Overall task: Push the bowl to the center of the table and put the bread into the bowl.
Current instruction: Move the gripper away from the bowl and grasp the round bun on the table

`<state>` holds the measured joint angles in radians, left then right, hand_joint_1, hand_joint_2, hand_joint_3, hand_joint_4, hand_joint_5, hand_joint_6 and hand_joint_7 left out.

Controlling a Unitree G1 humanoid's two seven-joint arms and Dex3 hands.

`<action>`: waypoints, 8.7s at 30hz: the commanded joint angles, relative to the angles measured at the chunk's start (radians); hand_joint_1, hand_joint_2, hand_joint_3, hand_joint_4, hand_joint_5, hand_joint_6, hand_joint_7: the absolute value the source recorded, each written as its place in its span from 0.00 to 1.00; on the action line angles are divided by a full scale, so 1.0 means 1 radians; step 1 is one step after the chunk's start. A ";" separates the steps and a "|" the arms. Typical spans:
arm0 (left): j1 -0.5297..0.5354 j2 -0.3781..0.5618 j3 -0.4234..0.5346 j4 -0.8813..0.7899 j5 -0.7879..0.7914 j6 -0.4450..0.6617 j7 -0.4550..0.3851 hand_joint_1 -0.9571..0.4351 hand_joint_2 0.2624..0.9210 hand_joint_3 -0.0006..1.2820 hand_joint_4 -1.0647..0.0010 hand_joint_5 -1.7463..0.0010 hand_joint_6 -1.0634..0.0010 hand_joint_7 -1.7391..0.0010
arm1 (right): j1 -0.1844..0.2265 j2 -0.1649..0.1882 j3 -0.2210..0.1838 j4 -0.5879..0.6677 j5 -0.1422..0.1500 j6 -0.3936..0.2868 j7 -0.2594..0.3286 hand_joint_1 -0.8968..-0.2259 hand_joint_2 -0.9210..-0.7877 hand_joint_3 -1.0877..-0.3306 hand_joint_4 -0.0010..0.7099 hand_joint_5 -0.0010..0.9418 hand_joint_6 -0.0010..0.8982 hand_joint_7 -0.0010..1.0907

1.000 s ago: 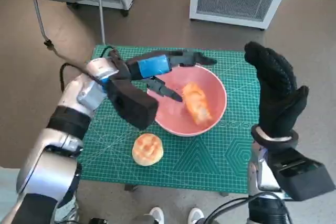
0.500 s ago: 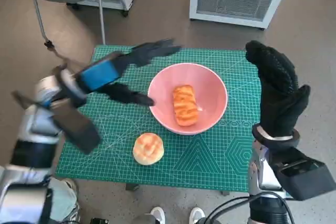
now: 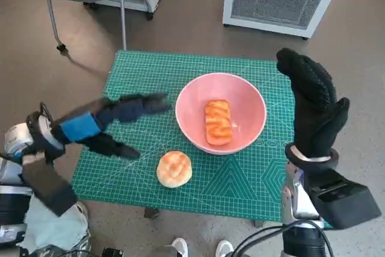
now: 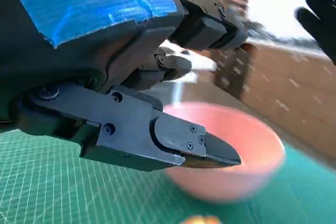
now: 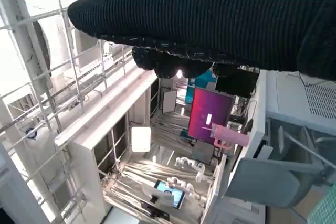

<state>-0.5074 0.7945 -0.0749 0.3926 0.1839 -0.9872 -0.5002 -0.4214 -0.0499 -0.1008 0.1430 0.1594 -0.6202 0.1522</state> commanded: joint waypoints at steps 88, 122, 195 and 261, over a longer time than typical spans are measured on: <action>-0.139 -0.041 -0.214 0.288 0.315 -0.279 0.423 0.69 1.00 0.16 0.55 0.26 0.50 0.22 | -0.002 -0.009 -0.006 0.014 0.016 0.009 0.010 0.53 0.00 0.39 0.44 0.02 0.00 0.65; -0.149 0.112 -0.167 -0.142 -0.307 0.225 -0.116 0.68 0.92 0.10 0.53 0.50 0.53 0.47 | 0.030 -0.006 -0.008 -0.019 -0.001 0.004 -0.002 0.53 0.00 0.40 0.45 0.02 0.00 0.64; 0.028 -0.062 -0.315 -0.080 0.260 0.424 -0.289 0.65 0.87 0.13 0.44 0.61 0.54 0.44 | 0.050 -0.035 -0.012 -0.062 0.004 0.051 0.001 0.54 0.00 0.38 0.46 0.02 0.00 0.62; 0.364 0.225 0.081 -0.617 -0.057 0.619 -0.392 0.47 0.78 0.01 0.99 1.00 0.83 1.00 | 0.066 -0.032 -0.020 -0.091 0.010 0.070 -0.006 0.55 0.00 0.39 0.45 0.02 0.00 0.60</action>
<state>-0.1675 1.0102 -0.0183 -0.1981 0.1133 -0.3514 -0.9117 -0.3742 -0.0836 -0.1172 0.0514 0.1604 -0.5658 0.1483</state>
